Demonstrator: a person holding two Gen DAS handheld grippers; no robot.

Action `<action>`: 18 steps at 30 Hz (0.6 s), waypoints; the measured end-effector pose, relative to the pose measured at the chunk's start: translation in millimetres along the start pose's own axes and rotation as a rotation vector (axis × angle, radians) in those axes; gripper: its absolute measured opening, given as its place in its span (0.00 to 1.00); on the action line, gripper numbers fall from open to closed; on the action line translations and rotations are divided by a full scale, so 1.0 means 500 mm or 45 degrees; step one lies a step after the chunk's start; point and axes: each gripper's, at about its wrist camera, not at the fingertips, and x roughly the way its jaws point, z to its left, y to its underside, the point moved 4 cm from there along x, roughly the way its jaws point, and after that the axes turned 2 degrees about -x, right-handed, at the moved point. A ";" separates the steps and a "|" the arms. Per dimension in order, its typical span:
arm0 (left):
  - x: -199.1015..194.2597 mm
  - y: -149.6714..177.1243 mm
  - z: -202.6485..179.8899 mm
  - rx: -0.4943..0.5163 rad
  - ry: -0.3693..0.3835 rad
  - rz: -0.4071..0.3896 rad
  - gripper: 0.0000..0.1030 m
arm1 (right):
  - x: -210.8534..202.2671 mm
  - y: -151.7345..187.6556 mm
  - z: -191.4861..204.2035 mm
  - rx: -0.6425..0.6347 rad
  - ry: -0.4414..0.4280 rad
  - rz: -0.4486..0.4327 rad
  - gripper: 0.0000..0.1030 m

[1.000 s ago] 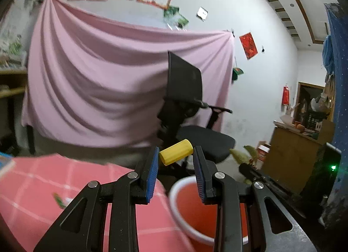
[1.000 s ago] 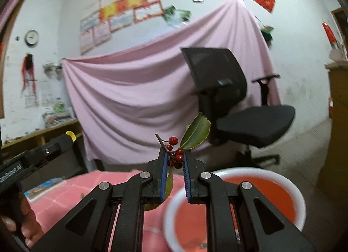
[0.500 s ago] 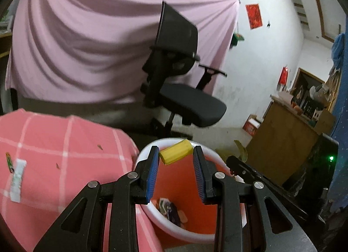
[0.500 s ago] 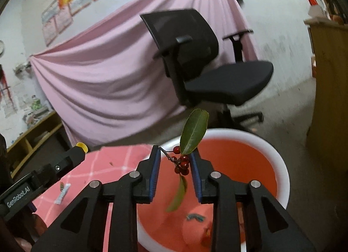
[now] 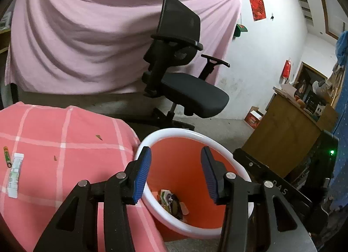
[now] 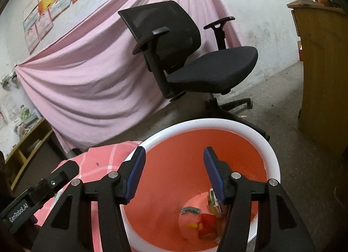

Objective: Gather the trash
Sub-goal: 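Lift both open grippers away from the bucket toward the table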

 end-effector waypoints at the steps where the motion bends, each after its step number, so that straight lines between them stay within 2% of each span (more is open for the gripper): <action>1: -0.002 -0.002 0.003 0.000 -0.009 -0.007 0.41 | 0.000 -0.001 0.001 0.001 -0.001 -0.004 0.56; 7: -0.030 -0.011 0.021 0.008 -0.049 -0.040 0.43 | -0.013 -0.008 0.013 -0.008 -0.016 -0.060 0.63; 10: -0.046 -0.013 0.028 0.019 -0.073 -0.043 0.43 | -0.015 -0.012 0.026 -0.014 -0.026 -0.080 0.63; 12: -0.061 -0.017 0.033 0.025 -0.087 -0.056 0.47 | -0.023 -0.013 0.035 -0.021 -0.022 -0.108 0.67; 14: -0.077 -0.019 0.039 0.025 -0.103 -0.075 0.51 | -0.028 -0.015 0.043 -0.024 -0.012 -0.140 0.77; 16: -0.095 -0.024 0.044 0.032 -0.123 -0.098 0.53 | -0.038 -0.017 0.053 -0.026 -0.010 -0.181 0.79; 18: -0.118 -0.028 0.050 0.043 -0.165 -0.133 0.60 | -0.041 -0.019 0.064 -0.036 -0.006 -0.204 0.80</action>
